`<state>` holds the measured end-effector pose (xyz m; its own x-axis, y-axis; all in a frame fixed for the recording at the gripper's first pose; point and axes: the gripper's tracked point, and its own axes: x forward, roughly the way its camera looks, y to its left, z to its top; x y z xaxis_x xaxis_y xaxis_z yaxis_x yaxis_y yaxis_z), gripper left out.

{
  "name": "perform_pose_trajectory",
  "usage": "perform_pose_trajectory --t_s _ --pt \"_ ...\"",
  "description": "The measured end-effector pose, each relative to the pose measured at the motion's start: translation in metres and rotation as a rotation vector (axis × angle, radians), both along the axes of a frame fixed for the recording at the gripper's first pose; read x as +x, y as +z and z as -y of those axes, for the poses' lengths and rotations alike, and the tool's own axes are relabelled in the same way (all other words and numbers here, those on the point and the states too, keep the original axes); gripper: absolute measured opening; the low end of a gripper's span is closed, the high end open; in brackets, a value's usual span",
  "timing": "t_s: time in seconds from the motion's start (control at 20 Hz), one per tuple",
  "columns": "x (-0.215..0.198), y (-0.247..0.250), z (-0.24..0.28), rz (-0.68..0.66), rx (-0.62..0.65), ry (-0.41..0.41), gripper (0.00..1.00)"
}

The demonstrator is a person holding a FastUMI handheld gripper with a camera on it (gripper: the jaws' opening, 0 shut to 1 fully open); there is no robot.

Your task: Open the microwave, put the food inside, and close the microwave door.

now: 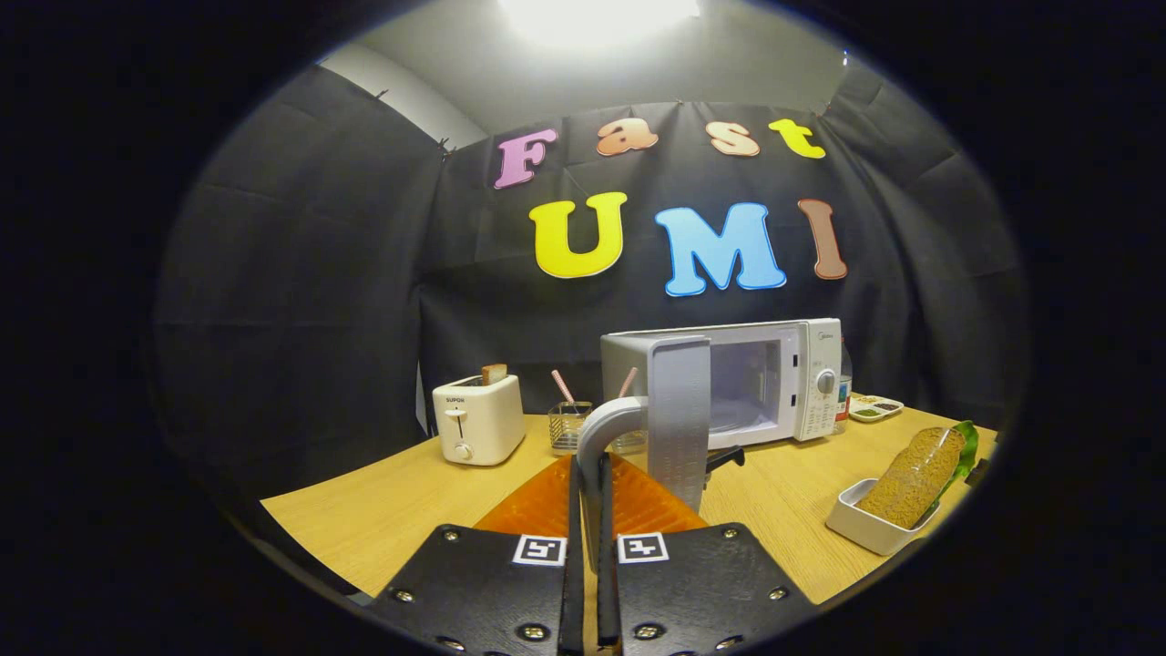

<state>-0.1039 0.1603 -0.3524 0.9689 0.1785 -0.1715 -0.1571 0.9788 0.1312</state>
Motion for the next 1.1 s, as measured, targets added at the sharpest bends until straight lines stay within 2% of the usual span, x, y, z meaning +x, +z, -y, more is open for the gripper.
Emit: perform_pose_trajectory --t_s 0.15,0.25,0.35,0.4,0.45,0.5,0.6,0.7,0.75,0.85,1.0,1.1 --pt "-0.031 0.015 -0.039 0.041 0.038 0.21 0.07" --pt "-0.058 0.024 -0.047 0.085 0.002 0.334 0.22" --pt "-0.077 0.032 -0.028 0.138 -0.03 0.401 0.26" --pt "-0.082 0.038 -0.011 0.16 -0.008 0.411 0.37" --pt "-0.084 0.041 0.006 0.164 0.023 0.417 0.59" --pt "-0.084 0.04 0.028 0.15 0.051 0.409 0.64" --pt "-0.08 0.03 0.08 0.1 0.078 0.36 0.66" --pt "-0.074 0.01 0.149 0.036 0.074 0.236 0.67" --pt "-0.07 0.002 0.185 0.014 0.06 0.161 0.76" --pt "-0.067 -0.013 0.247 -0.026 0.016 0.032 0.87" --pt "-0.066 -0.026 0.306 -0.055 0.029 -0.067 0.87" --pt "-0.059 -0.039 0.33 -0.1 0.139 -0.112 0.87"
